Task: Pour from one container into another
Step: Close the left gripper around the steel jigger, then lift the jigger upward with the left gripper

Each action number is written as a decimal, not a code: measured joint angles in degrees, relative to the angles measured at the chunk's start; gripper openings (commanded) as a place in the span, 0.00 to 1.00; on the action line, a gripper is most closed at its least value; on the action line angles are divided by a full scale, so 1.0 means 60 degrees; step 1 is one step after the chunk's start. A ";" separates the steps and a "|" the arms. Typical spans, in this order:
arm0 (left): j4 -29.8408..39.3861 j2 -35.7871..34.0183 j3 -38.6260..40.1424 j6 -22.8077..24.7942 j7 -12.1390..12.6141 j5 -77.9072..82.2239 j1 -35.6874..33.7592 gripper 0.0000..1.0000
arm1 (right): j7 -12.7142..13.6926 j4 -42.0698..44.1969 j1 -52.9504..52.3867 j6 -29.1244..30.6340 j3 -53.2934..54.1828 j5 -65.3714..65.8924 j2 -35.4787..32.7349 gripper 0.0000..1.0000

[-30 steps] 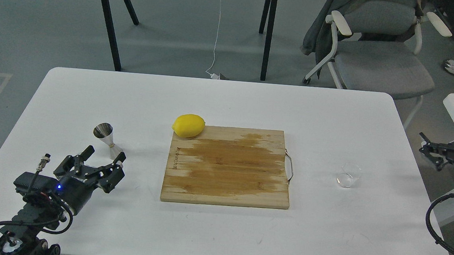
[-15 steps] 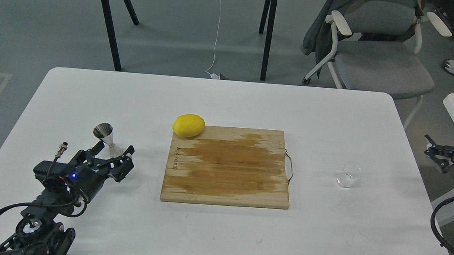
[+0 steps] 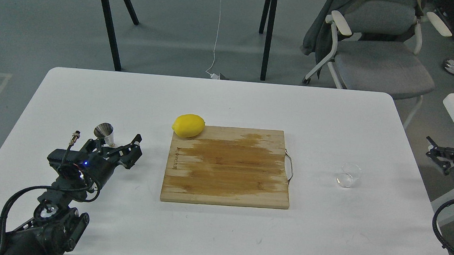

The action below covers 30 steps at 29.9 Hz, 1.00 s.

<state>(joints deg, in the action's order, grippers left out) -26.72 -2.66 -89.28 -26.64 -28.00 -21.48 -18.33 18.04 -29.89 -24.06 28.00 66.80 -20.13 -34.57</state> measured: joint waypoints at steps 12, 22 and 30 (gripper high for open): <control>0.0596 0.0326 0.2182 -0.0227 0.0000 0.2648 -0.0321 0.08 | -0.0004 0.0000 0.0084 0.0000 0.0000 0.0000 -0.0009 1.00; 0.0574 0.0401 0.2889 -0.0227 0.0000 0.3257 -0.0430 0.06 | -0.0037 0.0000 0.0138 0.0000 0.0000 0.0000 -0.0010 1.00; -0.0128 0.0388 0.2892 -0.0227 0.0000 0.3231 -0.1053 0.05 | -0.0043 0.0004 0.0158 0.0000 0.0000 0.0000 -0.0009 1.00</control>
<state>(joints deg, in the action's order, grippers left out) -27.49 -0.33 -71.92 -28.00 -28.00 -2.09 -24.65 17.78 -29.86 -23.12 28.00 66.80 -20.13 -34.63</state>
